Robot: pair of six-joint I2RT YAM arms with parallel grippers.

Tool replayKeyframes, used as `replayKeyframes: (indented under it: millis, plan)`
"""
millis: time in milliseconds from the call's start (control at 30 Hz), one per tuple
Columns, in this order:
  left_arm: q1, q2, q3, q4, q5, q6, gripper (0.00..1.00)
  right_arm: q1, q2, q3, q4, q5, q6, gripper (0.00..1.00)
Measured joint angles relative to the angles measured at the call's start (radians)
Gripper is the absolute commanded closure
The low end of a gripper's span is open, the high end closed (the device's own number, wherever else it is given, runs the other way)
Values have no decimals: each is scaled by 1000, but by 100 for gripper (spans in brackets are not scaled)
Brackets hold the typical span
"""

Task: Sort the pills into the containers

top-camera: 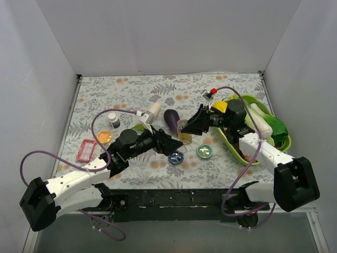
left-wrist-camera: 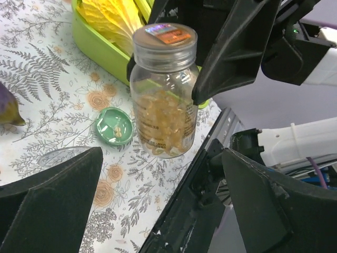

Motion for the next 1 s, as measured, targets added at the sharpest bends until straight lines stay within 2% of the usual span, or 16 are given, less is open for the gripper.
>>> replayKeyframes:
  millis: [200, 333, 533, 600, 633, 700, 733, 833, 867, 967, 1000]
  plan:
    - [-100, 137, 48, 80, -98, 22, 4, -36, 11, -40, 100, 5, 128, 96]
    - [-134, 179, 52, 151, -174, 16, 12, -45, 11, -55, 147, 13, 176, 96]
    - [-151, 265, 87, 181, -254, 8, 30, -49, 11, -84, 196, 21, 237, 96]
    - [-152, 279, 89, 186, -272, 6, 42, -51, 11, -87, 205, 24, 245, 95]
    - [-152, 281, 89, 190, -276, 6, 65, -52, 11, -88, 208, 30, 246, 95]
    - [-155, 281, 91, 200, -277, 3, 78, -53, 11, -88, 211, 38, 246, 94]
    - [-158, 281, 95, 196, -281, 9, 88, -56, 11, -88, 216, 38, 245, 94]
    - [-158, 276, 101, 181, -271, 35, 100, -58, 11, -88, 227, 30, 237, 72]
    - [-158, 269, 101, 170, -262, 53, 100, -58, 11, -88, 227, 19, 227, 52]
    - [-158, 229, 95, 105, -223, 143, 100, -52, 8, -78, 185, -31, 148, 24]
    - [-159, 209, 90, 80, -208, 182, 100, -47, 6, -65, 143, -59, 86, 21]
